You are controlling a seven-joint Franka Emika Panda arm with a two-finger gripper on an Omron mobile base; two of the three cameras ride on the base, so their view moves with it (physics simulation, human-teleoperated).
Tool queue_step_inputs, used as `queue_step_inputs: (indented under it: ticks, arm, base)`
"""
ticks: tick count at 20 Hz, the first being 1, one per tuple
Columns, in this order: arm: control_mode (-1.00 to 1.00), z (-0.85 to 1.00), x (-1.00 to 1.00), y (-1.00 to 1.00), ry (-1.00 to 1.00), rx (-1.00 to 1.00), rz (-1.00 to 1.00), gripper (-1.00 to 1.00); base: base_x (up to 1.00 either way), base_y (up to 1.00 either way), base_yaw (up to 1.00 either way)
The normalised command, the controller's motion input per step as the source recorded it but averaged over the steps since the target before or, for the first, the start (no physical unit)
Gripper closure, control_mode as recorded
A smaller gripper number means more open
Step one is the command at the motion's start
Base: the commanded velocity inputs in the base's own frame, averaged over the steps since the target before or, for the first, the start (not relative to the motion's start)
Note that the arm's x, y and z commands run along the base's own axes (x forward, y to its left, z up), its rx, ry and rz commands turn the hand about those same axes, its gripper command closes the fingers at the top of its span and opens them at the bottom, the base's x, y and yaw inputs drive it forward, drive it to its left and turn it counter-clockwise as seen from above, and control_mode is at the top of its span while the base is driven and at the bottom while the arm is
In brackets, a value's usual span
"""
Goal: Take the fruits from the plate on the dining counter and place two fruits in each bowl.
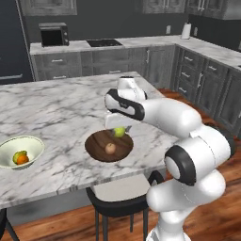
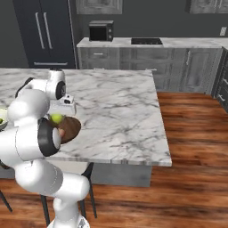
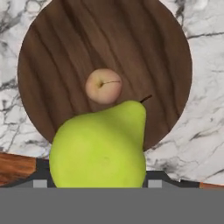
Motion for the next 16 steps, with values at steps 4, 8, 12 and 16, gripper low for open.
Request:
queue_step_inputs:
  ticks: [4,8,12,16]
  arm:
    - [-1.0,-0.44,0.03,0.0,-0.01,-0.03,-0.12,1.0]
    - [-1.0,-0.52,0.0,0.04,-0.01,0.0,-0.11,1.0]
    - [-1.0,-0.04,0.19,0.2,0.1,-0.09,-0.12,1.0]
    - [-1.0,-0.23,0.34,0.11,0.11,-0.1,-0.12,1.0]
  base:
    - [0.0,0.0,0.0]
    - [0.0,0.0,0.0]
    - [0.0,0.0,0.0]
    - [0.0,0.0,0.0]
